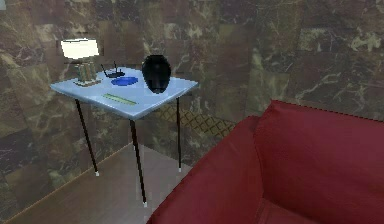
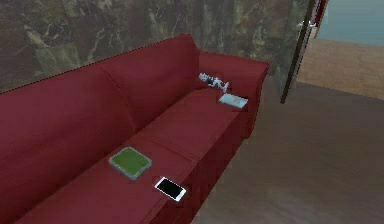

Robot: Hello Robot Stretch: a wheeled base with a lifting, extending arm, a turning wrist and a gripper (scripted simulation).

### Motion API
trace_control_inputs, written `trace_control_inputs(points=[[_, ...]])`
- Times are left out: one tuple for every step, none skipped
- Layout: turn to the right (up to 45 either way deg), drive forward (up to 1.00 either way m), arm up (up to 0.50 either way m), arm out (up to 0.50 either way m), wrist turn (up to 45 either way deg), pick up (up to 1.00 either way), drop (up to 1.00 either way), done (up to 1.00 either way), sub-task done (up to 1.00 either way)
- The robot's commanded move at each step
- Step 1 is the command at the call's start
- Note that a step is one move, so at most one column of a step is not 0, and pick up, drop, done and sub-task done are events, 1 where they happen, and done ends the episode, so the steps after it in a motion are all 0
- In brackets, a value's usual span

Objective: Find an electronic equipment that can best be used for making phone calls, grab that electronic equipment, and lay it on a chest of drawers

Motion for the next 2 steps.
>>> trace_control_inputs(points=[[0.0, 0.00, 0.00, 0.30, 0.0, 0.00, 0.00, 0.00, 0.00], [0.0, 0.00, 0.00, 0.00, 45.0, 0.00, 0.00, 0.00, 0.00]])
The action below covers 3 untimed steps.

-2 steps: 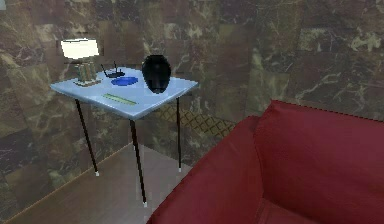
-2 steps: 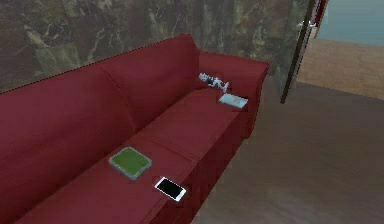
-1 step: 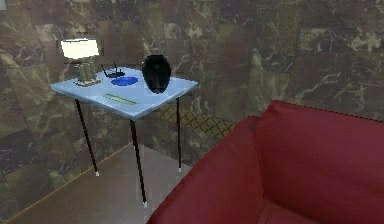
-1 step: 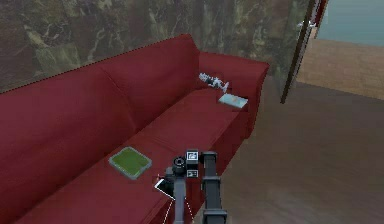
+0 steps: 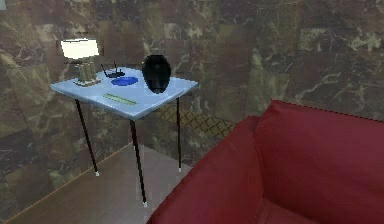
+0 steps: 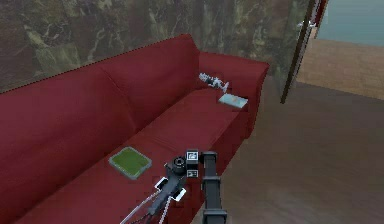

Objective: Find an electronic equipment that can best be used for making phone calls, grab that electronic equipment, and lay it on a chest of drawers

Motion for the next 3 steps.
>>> trace_control_inputs(points=[[0.0, 0.00, 0.00, 0.00, 45.0, 0.00, 0.00, 0.00, 0.00], [0.0, 0.00, 0.00, 0.00, 45.0, 0.00, 0.00, 0.00, 0.00], [0.0, 0.00, 0.00, 0.00, 33.0, 0.00, 0.00, 0.00, 0.00]])
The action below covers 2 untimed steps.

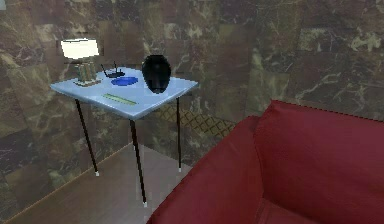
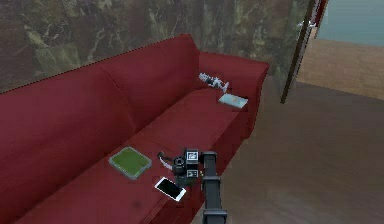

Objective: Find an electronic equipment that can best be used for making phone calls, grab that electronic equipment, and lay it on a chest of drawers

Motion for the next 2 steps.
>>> trace_control_inputs(points=[[0.0, 0.00, -0.30, 0.00, 0.0, 0.00, 0.00, 0.00, 0.00], [0.0, 0.00, 0.00, 0.00, 0.0, 1.00, 0.00, 0.00, 0.00]])
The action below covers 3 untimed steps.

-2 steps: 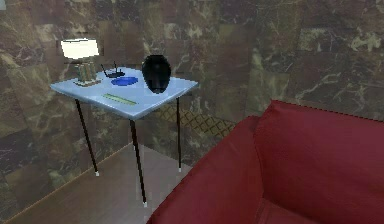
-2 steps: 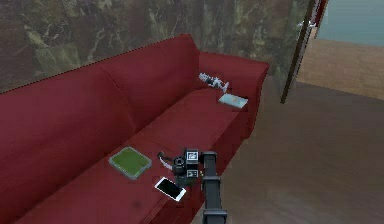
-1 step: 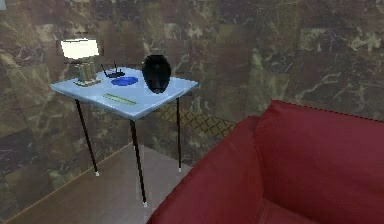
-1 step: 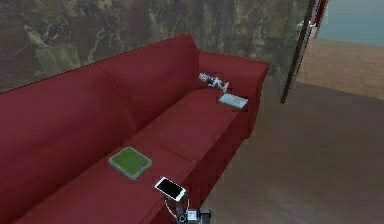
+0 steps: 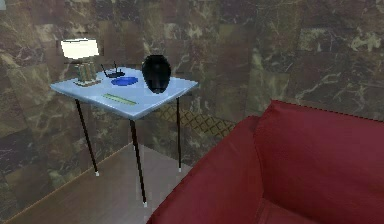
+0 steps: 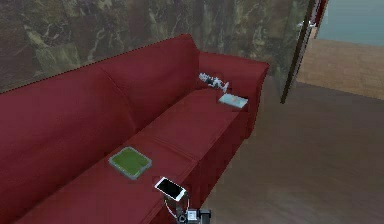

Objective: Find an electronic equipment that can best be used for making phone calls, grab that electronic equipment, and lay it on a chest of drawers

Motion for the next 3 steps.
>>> trace_control_inputs(points=[[0.0, 0.00, 0.10, 0.00, 0.0, 0.00, 0.00, 0.00, 0.00], [0.0, 0.00, 0.48, 0.00, 0.0, 0.00, 0.00, 0.00, 0.00], [0.0, 0.00, 0.00, 0.00, -45.0, 0.00, 0.00, 0.00, 0.00]])
